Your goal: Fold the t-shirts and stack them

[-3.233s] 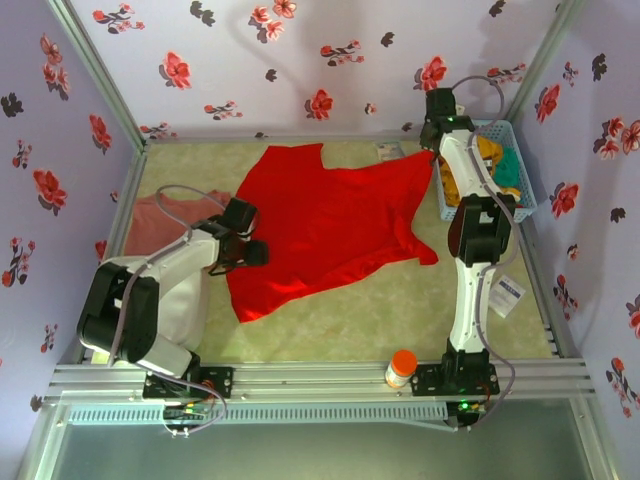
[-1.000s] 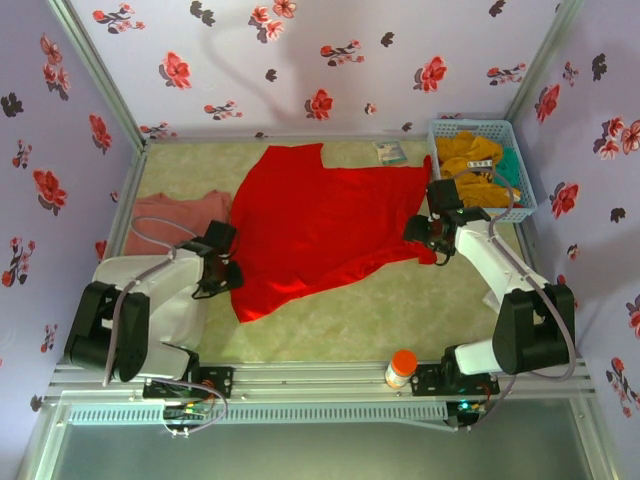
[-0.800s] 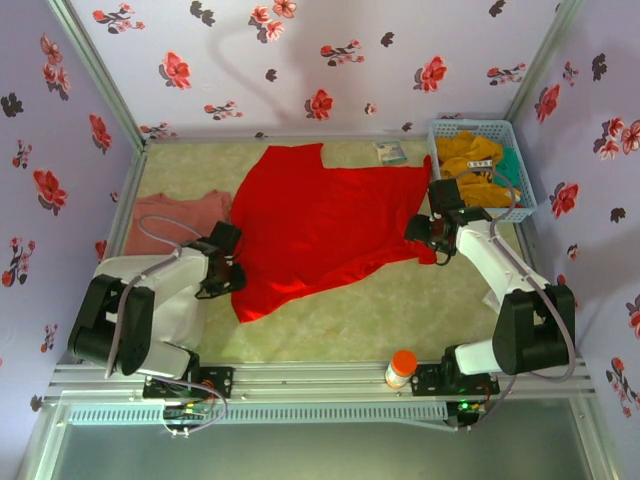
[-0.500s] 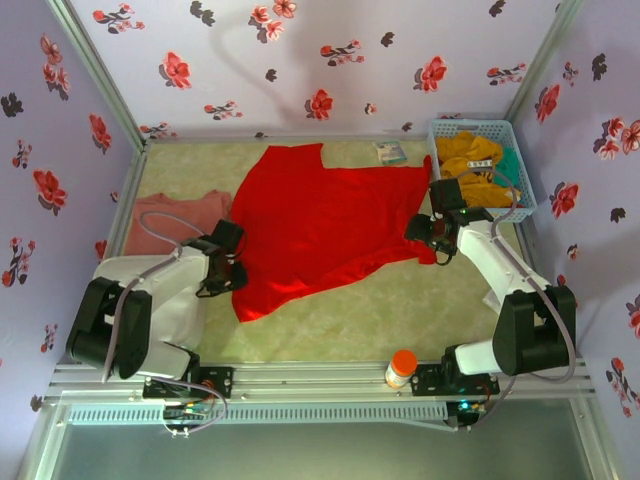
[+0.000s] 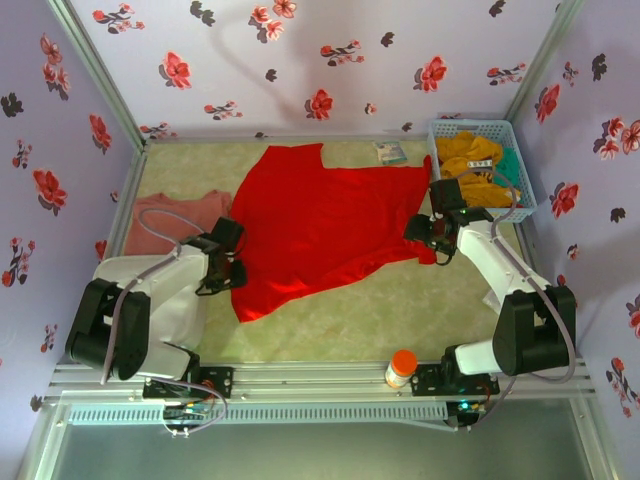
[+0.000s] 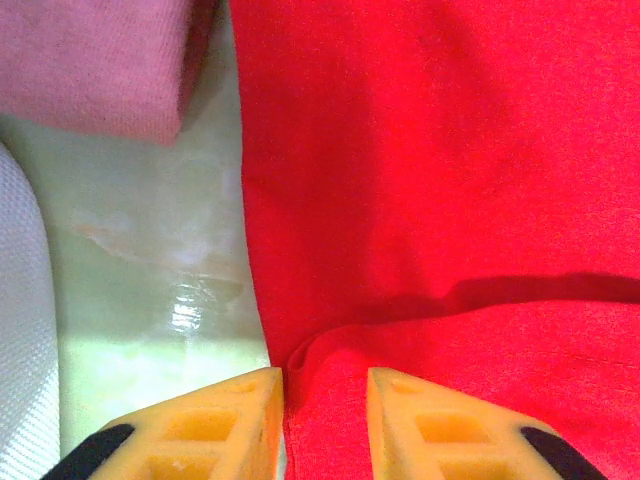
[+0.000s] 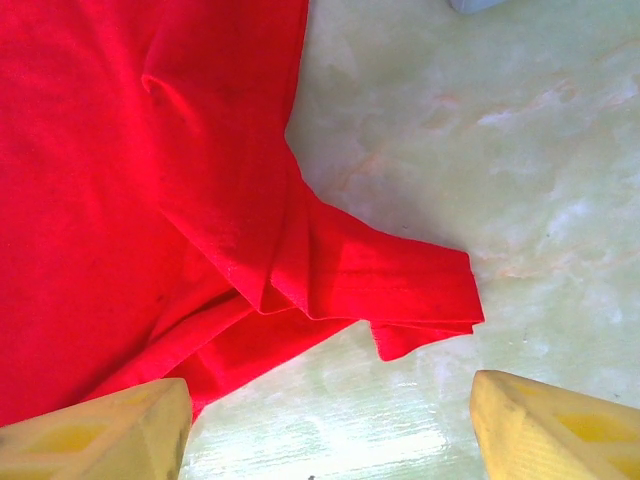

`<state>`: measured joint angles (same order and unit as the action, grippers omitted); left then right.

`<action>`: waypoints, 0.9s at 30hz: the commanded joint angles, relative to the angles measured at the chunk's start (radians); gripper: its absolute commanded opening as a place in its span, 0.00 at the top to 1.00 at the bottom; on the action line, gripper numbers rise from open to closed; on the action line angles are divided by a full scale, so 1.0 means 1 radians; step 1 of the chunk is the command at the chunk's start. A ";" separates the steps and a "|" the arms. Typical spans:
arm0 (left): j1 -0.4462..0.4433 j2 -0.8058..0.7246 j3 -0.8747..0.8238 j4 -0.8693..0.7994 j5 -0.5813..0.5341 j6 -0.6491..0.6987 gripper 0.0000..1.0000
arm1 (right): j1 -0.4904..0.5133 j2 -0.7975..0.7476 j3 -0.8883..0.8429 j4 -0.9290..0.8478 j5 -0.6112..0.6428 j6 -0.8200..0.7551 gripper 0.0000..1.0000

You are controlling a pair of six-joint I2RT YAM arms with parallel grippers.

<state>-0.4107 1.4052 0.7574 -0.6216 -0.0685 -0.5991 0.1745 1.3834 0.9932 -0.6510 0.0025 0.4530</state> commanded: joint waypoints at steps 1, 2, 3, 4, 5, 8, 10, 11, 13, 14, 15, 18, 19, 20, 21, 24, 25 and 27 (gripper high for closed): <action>-0.007 -0.018 0.020 -0.026 -0.023 0.008 0.71 | -0.007 -0.012 -0.012 0.000 -0.009 -0.006 0.26; -0.007 -0.014 0.020 -0.024 -0.024 0.008 0.71 | -0.007 -0.010 -0.015 0.005 -0.014 -0.003 0.26; -0.007 -0.010 0.017 -0.019 -0.024 0.008 0.71 | -0.007 -0.007 -0.016 0.008 -0.019 -0.001 0.26; -0.007 -0.004 0.017 -0.016 -0.024 0.008 0.72 | -0.007 -0.005 -0.016 0.010 -0.022 0.000 0.27; -0.007 0.003 0.016 -0.015 -0.024 0.007 0.71 | -0.007 -0.003 -0.017 0.010 -0.022 0.001 0.27; -0.007 0.015 0.009 -0.007 -0.023 0.008 0.71 | -0.007 -0.002 -0.016 0.008 -0.018 -0.002 0.27; -0.008 0.016 0.000 0.005 -0.022 0.006 0.72 | -0.008 -0.001 -0.016 0.007 -0.015 -0.005 0.27; -0.007 0.017 -0.004 0.011 -0.021 0.006 0.72 | -0.007 -0.002 -0.017 0.007 -0.014 -0.005 0.27; -0.007 0.018 -0.004 0.016 -0.014 0.003 0.74 | -0.007 -0.002 -0.016 0.007 -0.013 -0.004 0.27; -0.009 0.017 -0.003 0.016 -0.010 0.003 0.76 | -0.007 0.000 -0.017 0.008 -0.014 -0.004 0.27; -0.010 0.015 0.000 0.014 -0.009 0.004 0.78 | -0.008 0.000 -0.017 0.008 -0.015 -0.004 0.27; -0.013 0.009 0.005 0.007 -0.008 0.005 0.87 | -0.007 0.002 -0.016 0.010 -0.013 -0.004 0.27; -0.013 0.007 0.006 0.004 -0.009 0.007 0.88 | -0.008 0.003 -0.016 0.010 -0.013 -0.004 0.27; -0.015 0.005 0.007 0.002 -0.011 0.007 0.90 | -0.009 0.004 -0.016 0.010 -0.012 -0.004 0.27; -0.016 0.004 0.007 -0.002 -0.010 0.009 0.92 | -0.009 0.004 -0.015 0.010 -0.012 -0.004 0.27; -0.022 -0.002 0.011 -0.017 -0.008 0.012 0.96 | -0.010 0.008 -0.016 0.011 -0.010 -0.004 0.27; -0.024 -0.006 0.011 -0.024 -0.007 0.014 0.97 | -0.009 0.009 -0.017 0.011 -0.009 -0.004 0.27; -0.031 -0.017 0.011 -0.034 -0.008 0.015 1.00 | -0.009 0.014 -0.019 0.012 -0.007 -0.003 0.28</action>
<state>-0.4290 1.4124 0.7582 -0.6147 -0.0708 -0.5926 0.1745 1.3869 0.9840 -0.6472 -0.0051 0.4534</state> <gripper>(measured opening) 0.048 0.725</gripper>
